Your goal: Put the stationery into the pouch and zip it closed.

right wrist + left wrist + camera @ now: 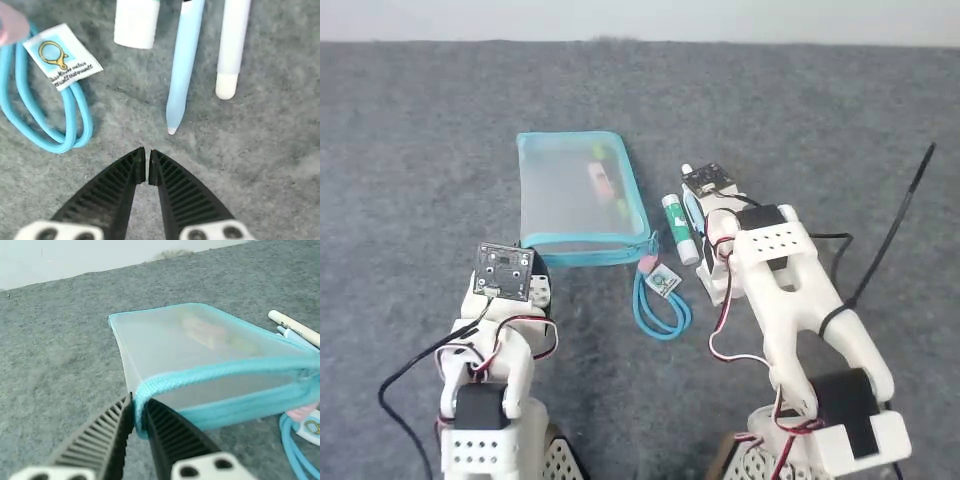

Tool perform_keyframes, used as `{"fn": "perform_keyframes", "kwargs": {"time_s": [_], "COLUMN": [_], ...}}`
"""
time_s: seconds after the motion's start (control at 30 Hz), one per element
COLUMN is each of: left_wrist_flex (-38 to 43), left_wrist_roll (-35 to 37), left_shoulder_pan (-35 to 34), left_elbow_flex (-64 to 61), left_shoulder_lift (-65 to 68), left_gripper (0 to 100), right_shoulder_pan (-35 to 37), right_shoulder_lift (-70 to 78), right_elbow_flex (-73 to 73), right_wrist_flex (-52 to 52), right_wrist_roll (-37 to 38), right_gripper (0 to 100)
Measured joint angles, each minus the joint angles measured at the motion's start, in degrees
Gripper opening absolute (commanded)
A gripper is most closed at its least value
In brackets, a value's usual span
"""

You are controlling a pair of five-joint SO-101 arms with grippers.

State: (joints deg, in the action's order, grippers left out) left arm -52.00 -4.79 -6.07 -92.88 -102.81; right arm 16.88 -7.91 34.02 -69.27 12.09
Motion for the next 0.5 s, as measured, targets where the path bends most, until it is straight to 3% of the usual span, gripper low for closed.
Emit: {"fn": "perform_keyframes", "kwargs": {"time_s": [0.5], "left_wrist_flex": [0.0], "left_wrist_roll": [0.0], "left_shoulder_pan": [0.0], "left_elbow_flex": [0.0], "left_shoulder_lift": [0.0], "left_gripper": [1], "right_shoulder_pan": [-0.1], "right_shoulder_lift": [0.0], "right_elbow_flex": [0.7], "right_wrist_flex": [-1.2], "right_wrist_roll": [1.9], "right_gripper": [0.7]}}
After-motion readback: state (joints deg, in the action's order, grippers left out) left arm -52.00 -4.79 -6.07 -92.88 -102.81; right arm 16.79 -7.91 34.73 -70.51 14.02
